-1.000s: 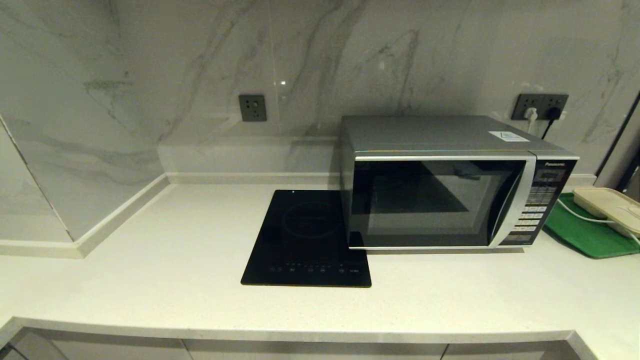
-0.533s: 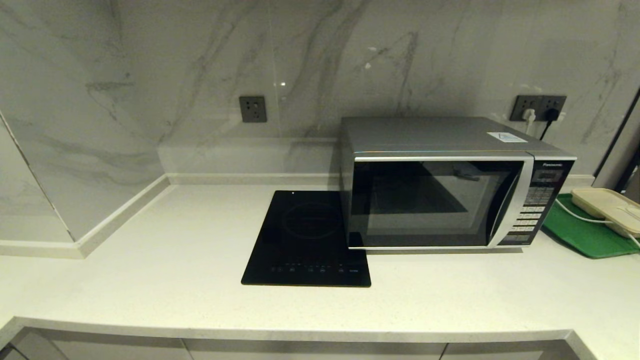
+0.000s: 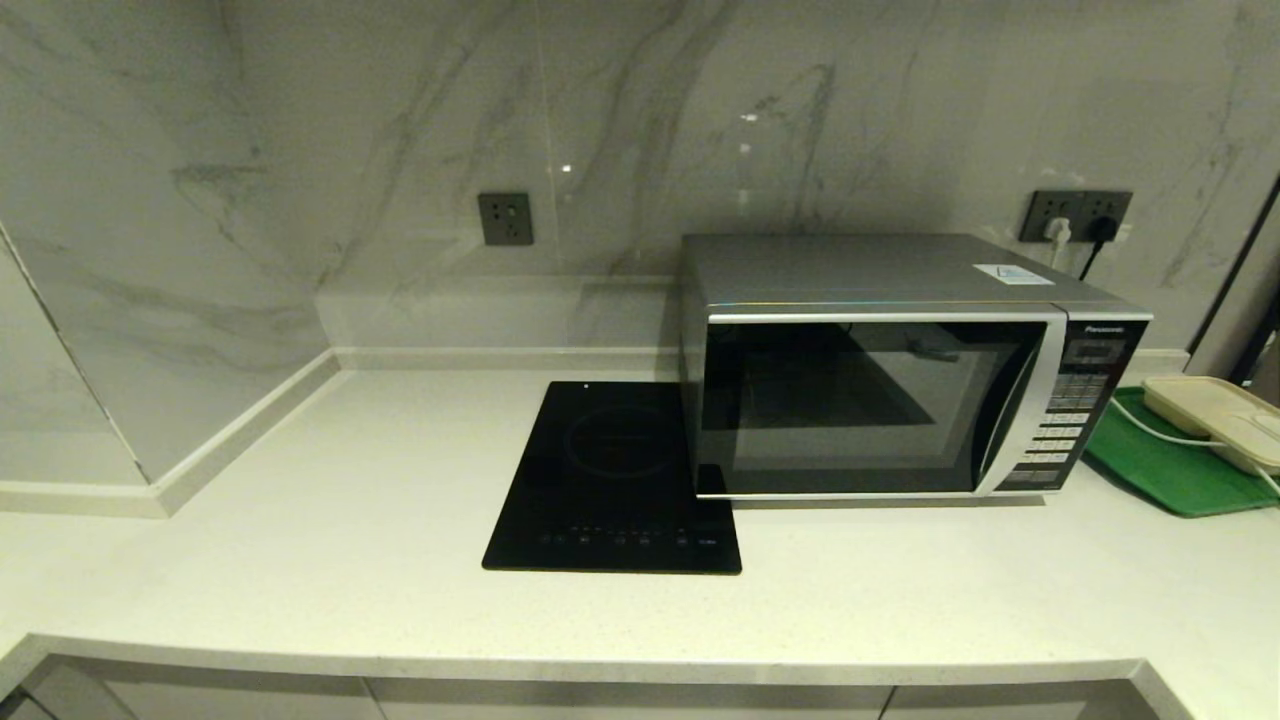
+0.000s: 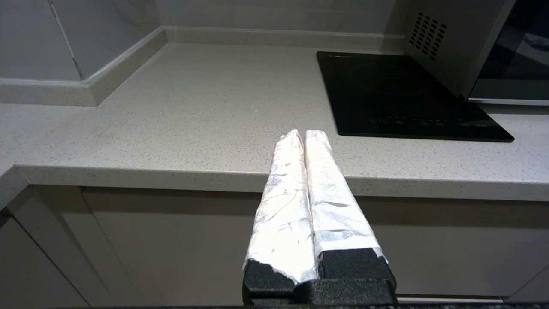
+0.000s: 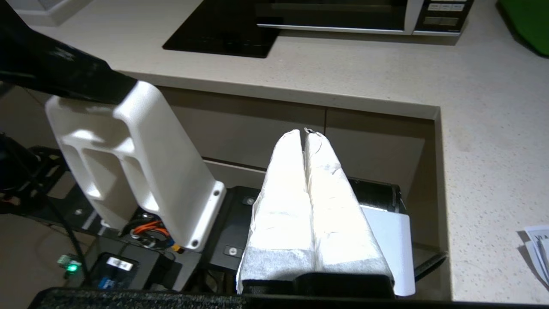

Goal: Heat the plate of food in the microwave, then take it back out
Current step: Open the microwave oven

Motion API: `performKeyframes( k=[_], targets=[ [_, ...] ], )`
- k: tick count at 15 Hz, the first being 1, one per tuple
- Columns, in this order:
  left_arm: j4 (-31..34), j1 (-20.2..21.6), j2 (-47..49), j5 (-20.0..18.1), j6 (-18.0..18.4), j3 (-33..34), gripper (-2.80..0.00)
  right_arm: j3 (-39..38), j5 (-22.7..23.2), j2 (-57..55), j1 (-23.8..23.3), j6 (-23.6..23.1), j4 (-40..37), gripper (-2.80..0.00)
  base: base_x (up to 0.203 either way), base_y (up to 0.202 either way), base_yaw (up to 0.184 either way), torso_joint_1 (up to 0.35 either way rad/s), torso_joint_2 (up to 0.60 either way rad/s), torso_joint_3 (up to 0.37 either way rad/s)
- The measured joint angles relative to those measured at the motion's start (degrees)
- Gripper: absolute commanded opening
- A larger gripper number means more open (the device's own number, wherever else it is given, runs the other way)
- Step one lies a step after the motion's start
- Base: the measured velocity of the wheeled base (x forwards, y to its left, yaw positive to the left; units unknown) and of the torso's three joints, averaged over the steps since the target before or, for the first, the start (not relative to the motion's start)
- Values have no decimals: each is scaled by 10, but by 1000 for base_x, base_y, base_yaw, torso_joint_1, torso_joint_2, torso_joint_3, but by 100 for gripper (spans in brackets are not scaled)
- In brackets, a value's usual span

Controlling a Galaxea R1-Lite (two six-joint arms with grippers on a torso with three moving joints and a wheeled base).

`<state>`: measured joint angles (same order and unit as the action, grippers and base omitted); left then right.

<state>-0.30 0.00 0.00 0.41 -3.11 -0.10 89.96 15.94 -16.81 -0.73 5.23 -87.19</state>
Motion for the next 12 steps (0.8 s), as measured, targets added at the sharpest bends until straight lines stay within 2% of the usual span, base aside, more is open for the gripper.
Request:
performKeyframes(
  k=[3, 7, 9, 12],
  targets=[
    [0, 0, 0, 0, 0, 0, -280, -53, -22, 64, 6, -11, 0, -280, 0, 0, 0, 0, 0, 0],
    [0, 0, 0, 0, 0, 0, -280, -140, -24, 145, 8, -51, 9, -280, 0, 0, 0, 0, 0, 0],
    [0, 0, 0, 0, 0, 0, -280, -190, -25, 160, 8, -53, 59, -280, 0, 0, 0, 0, 0, 0],
    [0, 0, 0, 0, 0, 0, -280, -310, -55, 167, 8, -43, 187, -280, 0, 0, 0, 0, 0, 0]
  ],
)
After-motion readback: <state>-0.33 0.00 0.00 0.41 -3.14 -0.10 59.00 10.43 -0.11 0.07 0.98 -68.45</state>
